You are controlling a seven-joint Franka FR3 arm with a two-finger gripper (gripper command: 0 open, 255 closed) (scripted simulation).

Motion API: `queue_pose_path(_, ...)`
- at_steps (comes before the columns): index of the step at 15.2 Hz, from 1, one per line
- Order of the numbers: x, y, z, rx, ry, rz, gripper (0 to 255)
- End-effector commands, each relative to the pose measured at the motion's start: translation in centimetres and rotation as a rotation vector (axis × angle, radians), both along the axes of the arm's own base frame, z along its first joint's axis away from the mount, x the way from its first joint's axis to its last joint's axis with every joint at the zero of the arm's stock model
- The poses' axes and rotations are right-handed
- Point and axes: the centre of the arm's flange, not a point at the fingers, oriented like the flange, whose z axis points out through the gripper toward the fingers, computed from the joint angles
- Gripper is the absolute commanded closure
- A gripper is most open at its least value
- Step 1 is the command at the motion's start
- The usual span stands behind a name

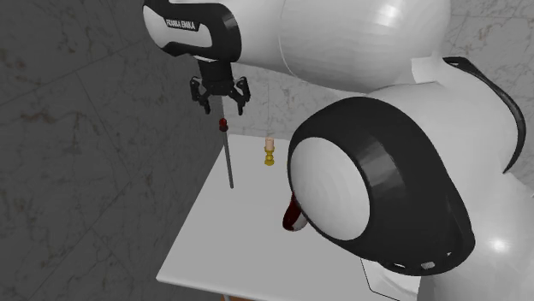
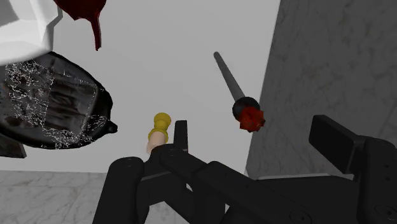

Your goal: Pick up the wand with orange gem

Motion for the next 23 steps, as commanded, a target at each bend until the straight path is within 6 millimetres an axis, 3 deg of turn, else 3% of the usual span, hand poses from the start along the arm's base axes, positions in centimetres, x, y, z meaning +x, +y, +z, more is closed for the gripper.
queue_pose_path(1,1.5,1.1,-0.6,-0.007,0.002,-0.004,0)
queue_pose_path(8,1.5,1.1,-4.6,-0.007,0.002,-0.004,0)
queue_pose_path(10,1.5,1.1,-4.6,-0.006,0.002,-0.004,0)
queue_pose_path(11,1.5,1.1,-4.6,-0.007,0.002,-0.004,255)
queue_pose_path(20,1.5,1.1,-4.6,-0.007,0.002,-0.004,255)
queue_pose_path(23,1.5,1.1,-3.0,-0.007,0.002,-0.004,255)
